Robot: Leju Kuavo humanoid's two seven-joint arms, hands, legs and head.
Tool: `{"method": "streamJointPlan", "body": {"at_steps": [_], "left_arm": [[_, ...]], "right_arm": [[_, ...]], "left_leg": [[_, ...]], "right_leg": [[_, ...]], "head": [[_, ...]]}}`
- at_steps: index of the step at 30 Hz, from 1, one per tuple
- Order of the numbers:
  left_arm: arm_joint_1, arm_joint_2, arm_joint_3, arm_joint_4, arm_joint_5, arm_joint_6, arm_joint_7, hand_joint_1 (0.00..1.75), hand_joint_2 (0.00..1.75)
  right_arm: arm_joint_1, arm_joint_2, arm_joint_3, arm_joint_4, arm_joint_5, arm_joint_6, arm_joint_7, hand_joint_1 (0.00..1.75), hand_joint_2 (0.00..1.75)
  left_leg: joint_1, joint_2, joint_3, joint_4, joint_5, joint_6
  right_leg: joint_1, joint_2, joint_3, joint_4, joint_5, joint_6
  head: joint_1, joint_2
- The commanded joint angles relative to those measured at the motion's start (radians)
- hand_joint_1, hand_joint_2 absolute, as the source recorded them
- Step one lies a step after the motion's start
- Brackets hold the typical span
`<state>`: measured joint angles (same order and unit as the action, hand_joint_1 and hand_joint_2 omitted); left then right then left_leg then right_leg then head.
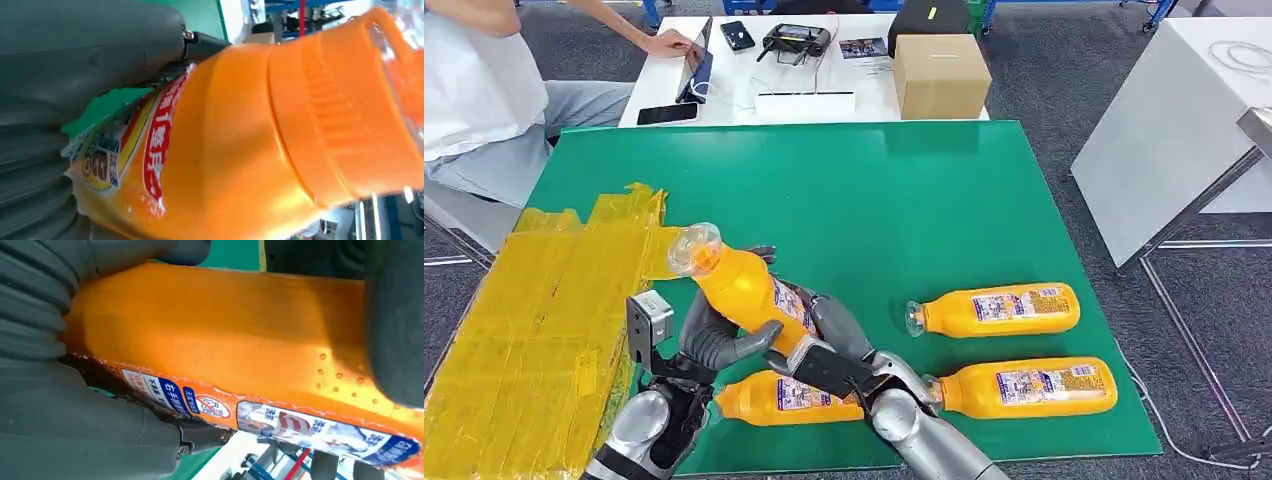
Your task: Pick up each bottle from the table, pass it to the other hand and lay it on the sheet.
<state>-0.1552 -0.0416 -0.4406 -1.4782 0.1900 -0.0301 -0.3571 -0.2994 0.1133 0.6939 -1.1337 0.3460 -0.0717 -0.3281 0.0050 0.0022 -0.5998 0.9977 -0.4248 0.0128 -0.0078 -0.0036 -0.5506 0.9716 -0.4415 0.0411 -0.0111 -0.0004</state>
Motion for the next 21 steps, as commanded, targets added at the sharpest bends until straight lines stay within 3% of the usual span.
{"method": "streamJointPlan", "body": {"at_steps": [1, 13, 14, 15, 17, 21], "left_arm": [[-0.051, -0.005, -0.002, 0.086, 0.005, 0.002, 0.010, 1.75, 1.75], [-0.045, -0.008, 0.017, 0.071, -0.002, 0.042, -0.003, 1.75, 1.75], [-0.044, -0.006, 0.025, 0.063, -0.016, 0.067, -0.014, 1.75, 1.75], [-0.043, -0.005, 0.031, 0.058, -0.025, 0.083, -0.020, 1.75, 1.75], [-0.041, 0.000, 0.059, 0.031, -0.147, 0.241, -0.060, 1.75, 1.75], [-0.054, 0.016, 0.094, 0.007, -0.270, 0.383, -0.086, 1.75, 1.75]], "right_arm": [[-0.050, -0.015, 0.059, 0.054, 0.006, 0.004, 0.001, 1.75, 1.75], [-0.040, -0.016, 0.045, 0.039, -0.002, -0.025, -0.002, 1.73, 1.75], [-0.031, -0.014, 0.032, 0.025, -0.004, -0.050, -0.008, 0.44, 1.75], [-0.025, -0.014, 0.024, 0.015, -0.005, -0.067, -0.013, 0.00, 1.75], [0.000, -0.025, -0.004, -0.049, -0.011, -0.111, -0.023, 0.00, 1.75], [0.018, -0.041, -0.064, -0.128, -0.014, -0.173, -0.030, 0.00, 1.75]], "left_leg": [[0.000, 0.000, 0.003, -0.001, -0.001, 0.000], [0.000, 0.000, 0.002, 0.000, -0.001, 0.000], [0.001, 0.000, 0.005, 0.000, -0.002, 0.000], [0.000, 0.000, 0.004, -0.001, -0.001, 0.000], [0.000, 0.000, 0.002, 0.000, 0.000, 0.000], [0.000, -0.001, 0.001, 0.000, 0.000, 0.000]], "right_leg": [[0.000, 0.000, 0.003, -0.001, 0.000, -0.001], [0.000, 0.000, 0.003, -0.001, -0.001, -0.001], [0.001, 0.000, 0.005, -0.001, -0.001, -0.001], [0.000, 0.000, 0.004, -0.001, -0.001, -0.001], [0.000, 0.000, 0.002, -0.001, 0.000, 0.000], [0.000, 0.000, 0.001, 0.000, -0.001, 0.000]], "head": [[0.000, 0.000], [0.000, 0.000], [0.000, 0.000], [0.000, 0.000], [0.000, 0.000], [0.000, 0.000]]}}
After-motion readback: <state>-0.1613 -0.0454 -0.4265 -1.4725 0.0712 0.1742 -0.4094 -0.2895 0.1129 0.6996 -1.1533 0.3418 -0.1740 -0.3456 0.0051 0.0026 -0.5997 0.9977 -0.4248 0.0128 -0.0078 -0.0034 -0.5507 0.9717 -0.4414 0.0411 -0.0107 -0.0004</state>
